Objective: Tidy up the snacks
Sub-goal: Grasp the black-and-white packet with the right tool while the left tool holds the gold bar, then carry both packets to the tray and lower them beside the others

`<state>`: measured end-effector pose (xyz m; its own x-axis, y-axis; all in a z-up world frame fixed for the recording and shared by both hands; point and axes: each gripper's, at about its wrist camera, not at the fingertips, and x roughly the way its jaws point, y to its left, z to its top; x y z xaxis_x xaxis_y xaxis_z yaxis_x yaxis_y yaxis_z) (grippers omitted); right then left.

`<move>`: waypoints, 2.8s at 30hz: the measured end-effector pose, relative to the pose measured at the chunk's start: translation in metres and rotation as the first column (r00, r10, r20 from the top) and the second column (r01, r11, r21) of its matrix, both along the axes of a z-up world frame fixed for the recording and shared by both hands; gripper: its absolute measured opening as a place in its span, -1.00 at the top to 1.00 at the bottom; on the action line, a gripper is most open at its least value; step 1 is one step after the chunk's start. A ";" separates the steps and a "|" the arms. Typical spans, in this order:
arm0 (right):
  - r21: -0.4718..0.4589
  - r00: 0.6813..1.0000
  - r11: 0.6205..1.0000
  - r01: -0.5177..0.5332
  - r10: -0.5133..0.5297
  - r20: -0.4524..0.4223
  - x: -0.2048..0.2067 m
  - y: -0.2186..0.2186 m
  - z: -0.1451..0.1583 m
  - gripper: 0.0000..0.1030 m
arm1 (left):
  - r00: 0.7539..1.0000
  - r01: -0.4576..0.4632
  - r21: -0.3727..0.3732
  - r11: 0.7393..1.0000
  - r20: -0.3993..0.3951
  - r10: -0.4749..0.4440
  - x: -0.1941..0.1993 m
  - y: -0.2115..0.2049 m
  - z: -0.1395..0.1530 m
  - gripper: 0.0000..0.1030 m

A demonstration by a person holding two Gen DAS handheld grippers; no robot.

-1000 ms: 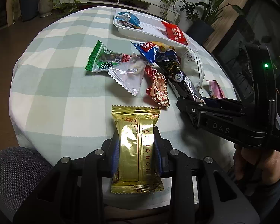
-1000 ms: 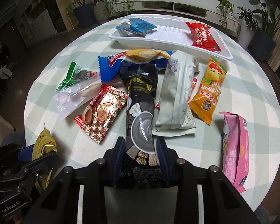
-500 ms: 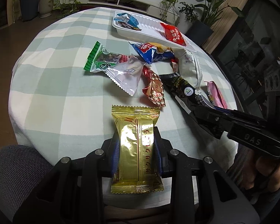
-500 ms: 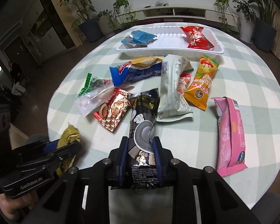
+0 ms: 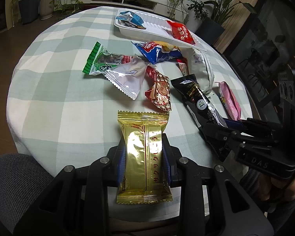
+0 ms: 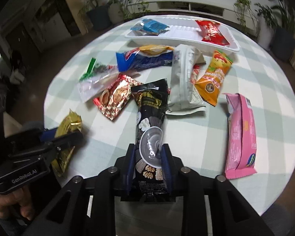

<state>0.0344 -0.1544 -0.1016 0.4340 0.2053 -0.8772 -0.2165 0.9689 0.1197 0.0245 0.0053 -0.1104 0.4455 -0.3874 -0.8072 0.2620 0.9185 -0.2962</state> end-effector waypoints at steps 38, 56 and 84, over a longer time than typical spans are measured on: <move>0.334 0.978 0.934 0.129 -0.176 0.112 0.007 -0.095 0.057 0.58 | 0.993 0.025 -0.061 0.998 0.117 -0.018 0.056 0.004 0.078 0.45; 0.272 0.946 0.945 0.181 -0.243 0.214 0.139 -0.154 0.127 0.58 | 0.983 0.102 0.054 0.993 0.149 -0.109 0.255 -0.067 0.129 0.45; 0.123 0.982 0.975 0.185 -0.187 0.002 0.304 -0.077 0.018 0.57 | 0.992 0.118 0.114 0.986 0.029 -0.122 0.364 -0.121 0.009 0.44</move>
